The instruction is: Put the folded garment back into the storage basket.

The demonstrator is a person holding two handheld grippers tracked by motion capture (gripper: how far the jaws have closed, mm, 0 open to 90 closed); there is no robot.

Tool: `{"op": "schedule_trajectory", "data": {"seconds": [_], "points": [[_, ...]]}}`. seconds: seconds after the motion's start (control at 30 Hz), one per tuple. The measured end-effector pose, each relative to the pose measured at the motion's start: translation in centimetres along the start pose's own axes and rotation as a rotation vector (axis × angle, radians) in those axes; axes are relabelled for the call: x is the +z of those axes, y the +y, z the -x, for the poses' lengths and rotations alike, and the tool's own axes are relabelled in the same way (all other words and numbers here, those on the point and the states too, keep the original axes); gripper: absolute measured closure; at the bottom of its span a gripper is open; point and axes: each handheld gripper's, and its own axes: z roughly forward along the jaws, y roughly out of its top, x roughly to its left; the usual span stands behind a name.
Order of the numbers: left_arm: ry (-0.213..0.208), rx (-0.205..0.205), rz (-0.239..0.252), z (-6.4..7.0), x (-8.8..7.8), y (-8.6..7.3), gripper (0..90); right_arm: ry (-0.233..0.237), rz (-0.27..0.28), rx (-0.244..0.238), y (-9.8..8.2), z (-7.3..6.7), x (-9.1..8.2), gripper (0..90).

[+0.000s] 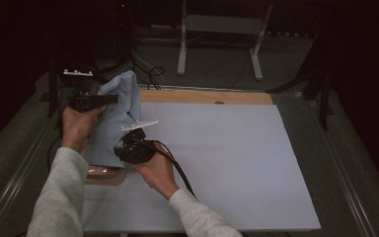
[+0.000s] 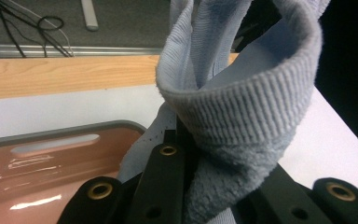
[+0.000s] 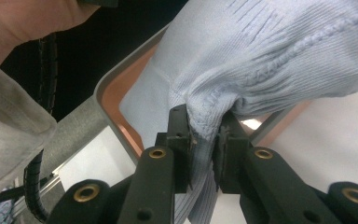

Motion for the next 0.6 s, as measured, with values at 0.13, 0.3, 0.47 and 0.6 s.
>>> {"op": "schedule_trajectory", "data": {"seconds": [0.13, 0.3, 0.47, 0.6], "points": [[0.009, 0.002, -0.004, -0.1, -0.1, -0.1, 86.9, 0.003, -0.012, 0.005, 0.0, -0.2, 0.4, 79.3], [0.013, 0.001, -0.003, -0.4, -0.3, -0.1, 87.0, 0.005, -0.021, 0.008, -0.1, -0.3, 0.7, 79.3], [0.018, 0.001, -0.003, -0.5, -0.5, -0.2, 86.9, 0.011, -0.020, 0.013, 0.0, -0.3, 1.1, 79.2], [0.019, 0.000, 0.002, -0.6, -0.6, -0.3, 86.9, 0.012, -0.018, 0.011, 0.2, -0.5, 1.3, 79.2]]}}
